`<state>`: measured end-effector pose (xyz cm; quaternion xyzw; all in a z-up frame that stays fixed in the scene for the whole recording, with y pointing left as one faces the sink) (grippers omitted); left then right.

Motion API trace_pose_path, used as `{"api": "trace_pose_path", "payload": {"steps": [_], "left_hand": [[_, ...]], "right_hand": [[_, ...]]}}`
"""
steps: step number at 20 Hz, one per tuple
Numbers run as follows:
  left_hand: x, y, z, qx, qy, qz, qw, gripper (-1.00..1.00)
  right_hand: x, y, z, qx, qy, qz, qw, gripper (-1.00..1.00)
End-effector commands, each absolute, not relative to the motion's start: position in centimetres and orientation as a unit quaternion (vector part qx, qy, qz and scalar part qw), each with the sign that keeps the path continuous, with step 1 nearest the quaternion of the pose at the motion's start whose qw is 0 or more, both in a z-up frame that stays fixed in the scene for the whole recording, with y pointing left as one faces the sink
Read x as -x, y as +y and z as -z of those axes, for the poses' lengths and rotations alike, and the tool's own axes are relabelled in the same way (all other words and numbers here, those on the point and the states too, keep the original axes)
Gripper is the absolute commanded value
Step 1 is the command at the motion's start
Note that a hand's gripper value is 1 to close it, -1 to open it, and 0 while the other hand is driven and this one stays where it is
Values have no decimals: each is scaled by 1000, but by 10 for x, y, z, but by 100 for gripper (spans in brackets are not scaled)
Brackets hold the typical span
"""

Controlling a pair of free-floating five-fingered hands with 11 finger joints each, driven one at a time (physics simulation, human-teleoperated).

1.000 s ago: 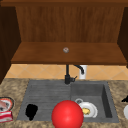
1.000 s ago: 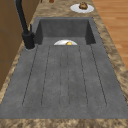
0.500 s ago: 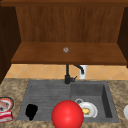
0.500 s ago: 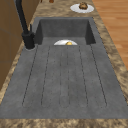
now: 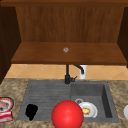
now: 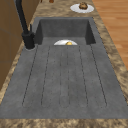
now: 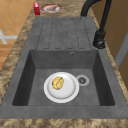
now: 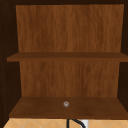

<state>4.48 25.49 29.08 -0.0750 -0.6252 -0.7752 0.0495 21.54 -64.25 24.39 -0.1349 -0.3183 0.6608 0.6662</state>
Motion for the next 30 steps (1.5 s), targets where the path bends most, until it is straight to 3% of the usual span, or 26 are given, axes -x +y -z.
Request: {"api": "trace_pose_path", "payload": {"steps": [1,13,22,30], "left_hand": [[-45,255,-291,75,-625,775,50,0],[-45,255,-291,75,-625,775,50,0],[-45,255,-291,75,-625,775,50,0],[-45,255,-291,75,-625,775,50,0]], "right_hand": [[-231,-649,-222,146,-331,-661,657,-100],[-285,-677,-146,155,-351,-667,638,-100],[-294,-713,-104,210,-397,-651,613,-100],[-320,-693,-93,220,-335,-677,617,-100]]}}
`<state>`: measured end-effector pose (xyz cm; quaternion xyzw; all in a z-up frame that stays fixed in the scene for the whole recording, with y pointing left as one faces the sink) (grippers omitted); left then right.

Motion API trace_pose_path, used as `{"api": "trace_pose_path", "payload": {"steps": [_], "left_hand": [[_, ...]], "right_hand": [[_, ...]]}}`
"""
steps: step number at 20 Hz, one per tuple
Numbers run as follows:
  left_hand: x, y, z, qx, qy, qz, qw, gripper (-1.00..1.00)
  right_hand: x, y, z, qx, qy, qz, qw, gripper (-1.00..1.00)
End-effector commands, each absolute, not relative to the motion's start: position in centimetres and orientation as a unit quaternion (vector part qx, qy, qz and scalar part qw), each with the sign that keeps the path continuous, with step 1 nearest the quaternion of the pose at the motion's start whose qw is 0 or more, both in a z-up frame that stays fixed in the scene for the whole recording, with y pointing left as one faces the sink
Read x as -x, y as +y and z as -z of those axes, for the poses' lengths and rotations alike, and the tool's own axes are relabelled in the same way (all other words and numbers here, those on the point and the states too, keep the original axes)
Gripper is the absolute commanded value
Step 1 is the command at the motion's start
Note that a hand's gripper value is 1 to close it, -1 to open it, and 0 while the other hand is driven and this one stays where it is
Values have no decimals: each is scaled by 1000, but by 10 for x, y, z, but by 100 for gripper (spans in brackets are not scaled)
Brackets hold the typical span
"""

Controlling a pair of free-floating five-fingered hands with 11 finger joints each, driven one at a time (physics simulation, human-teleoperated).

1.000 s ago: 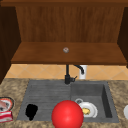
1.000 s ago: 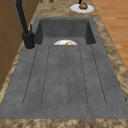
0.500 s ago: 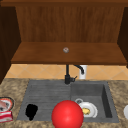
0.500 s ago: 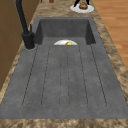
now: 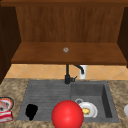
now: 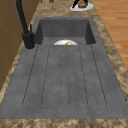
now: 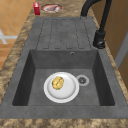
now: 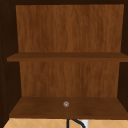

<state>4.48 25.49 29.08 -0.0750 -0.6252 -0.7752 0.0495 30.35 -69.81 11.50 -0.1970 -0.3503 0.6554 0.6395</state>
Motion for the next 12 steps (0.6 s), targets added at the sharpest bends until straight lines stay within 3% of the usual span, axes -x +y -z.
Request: {"api": "trace_pose_path", "payload": {"steps": [1,6,12], "left_hand": [[-45,255,-291,75,-625,775,50,0],[-45,255,-291,75,-625,775,50,0],[-45,255,-291,75,-625,775,50,0]], "right_hand": [[-320,-691,-95,218,-328,-679,620,-100],[-309,-688,-101,221,-313,-674,631,-100],[-262,-679,-114,289,-365,-643,608,-100]]}}
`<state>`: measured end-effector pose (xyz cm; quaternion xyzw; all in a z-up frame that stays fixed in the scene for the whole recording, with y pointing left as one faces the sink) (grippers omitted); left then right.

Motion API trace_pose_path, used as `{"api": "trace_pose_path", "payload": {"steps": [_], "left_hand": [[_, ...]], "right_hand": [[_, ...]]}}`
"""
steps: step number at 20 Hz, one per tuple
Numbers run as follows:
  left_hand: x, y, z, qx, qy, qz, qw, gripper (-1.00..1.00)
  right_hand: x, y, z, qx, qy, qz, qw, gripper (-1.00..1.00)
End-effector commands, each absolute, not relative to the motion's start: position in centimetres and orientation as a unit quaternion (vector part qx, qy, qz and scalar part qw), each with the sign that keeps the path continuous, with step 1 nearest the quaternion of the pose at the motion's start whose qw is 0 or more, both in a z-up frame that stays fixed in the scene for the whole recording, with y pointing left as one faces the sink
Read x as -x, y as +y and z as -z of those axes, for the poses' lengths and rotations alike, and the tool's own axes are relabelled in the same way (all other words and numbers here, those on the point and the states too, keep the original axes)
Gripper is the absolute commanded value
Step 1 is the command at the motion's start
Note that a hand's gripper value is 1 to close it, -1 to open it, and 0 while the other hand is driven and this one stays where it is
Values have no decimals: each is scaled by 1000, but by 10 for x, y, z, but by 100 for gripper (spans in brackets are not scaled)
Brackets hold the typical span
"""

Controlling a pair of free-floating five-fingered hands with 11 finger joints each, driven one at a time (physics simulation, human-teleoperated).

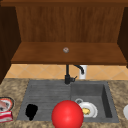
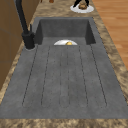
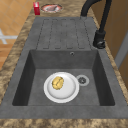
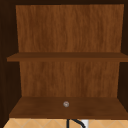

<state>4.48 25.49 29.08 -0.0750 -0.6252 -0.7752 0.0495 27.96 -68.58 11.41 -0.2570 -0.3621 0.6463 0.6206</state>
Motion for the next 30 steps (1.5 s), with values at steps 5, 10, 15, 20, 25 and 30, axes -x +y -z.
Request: {"api": "trace_pose_path", "payload": {"steps": [5,10,15,20,25,30], "left_hand": [[-45,255,-291,75,-625,775,50,0],[-45,255,-291,75,-625,775,50,0],[-45,255,-291,75,-625,775,50,0],[-45,255,-291,75,-625,775,50,0],[-45,255,-291,75,-625,775,50,0],[-45,255,-291,75,-625,775,50,0]], "right_hand": [[-242,-675,-122,315,-383,-631,596,-100],[-248,-664,-126,292,-353,-651,605,-100],[-271,-652,-130,263,-311,-670,620,-100],[-287,-641,-129,257,-296,-675,626,-100],[-285,-639,-94,297,-322,-664,606,-100],[-279,-648,-98,286,-338,-660,607,-100]]}}
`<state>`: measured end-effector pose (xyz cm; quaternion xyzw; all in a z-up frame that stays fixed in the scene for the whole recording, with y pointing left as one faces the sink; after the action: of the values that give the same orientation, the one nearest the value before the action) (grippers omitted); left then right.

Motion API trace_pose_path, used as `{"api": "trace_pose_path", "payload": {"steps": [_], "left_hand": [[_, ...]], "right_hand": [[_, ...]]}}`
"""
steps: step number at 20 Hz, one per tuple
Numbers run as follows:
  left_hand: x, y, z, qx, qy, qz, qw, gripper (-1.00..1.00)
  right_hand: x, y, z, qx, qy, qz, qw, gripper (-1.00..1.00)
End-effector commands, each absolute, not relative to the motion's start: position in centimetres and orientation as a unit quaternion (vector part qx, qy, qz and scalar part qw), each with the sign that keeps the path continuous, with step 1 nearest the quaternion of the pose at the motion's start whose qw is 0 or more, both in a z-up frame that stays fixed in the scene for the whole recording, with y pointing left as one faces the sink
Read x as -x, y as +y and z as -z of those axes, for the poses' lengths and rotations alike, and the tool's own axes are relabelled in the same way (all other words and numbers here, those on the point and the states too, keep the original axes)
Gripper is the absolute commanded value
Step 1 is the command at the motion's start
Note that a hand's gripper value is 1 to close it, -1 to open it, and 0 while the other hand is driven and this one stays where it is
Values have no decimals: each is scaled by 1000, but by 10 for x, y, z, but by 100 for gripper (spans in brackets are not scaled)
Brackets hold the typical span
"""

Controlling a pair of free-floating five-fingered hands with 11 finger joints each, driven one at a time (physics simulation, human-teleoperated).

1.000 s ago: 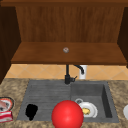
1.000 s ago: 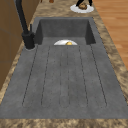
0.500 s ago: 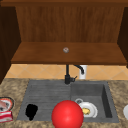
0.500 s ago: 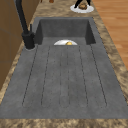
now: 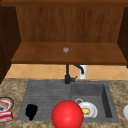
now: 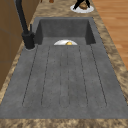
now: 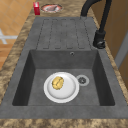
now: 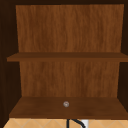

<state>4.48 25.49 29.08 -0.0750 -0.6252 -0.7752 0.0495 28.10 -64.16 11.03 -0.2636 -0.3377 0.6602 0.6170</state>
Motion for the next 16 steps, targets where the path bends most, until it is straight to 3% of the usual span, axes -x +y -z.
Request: {"api": "trace_pose_path", "payload": {"steps": [1,10,11,16], "left_hand": [[-45,255,-291,75,-625,775,50,0],[-45,255,-291,75,-625,775,50,0],[-45,255,-291,75,-625,775,50,0],[-45,255,-291,75,-625,775,50,0]], "right_hand": [[-278,-650,-100,282,-343,-658,608,-100],[-281,-650,-107,250,-346,-655,624,-100],[-281,-649,-108,250,-346,-655,624,100],[-277,-653,-121,268,-375,-631,624,100]]}}
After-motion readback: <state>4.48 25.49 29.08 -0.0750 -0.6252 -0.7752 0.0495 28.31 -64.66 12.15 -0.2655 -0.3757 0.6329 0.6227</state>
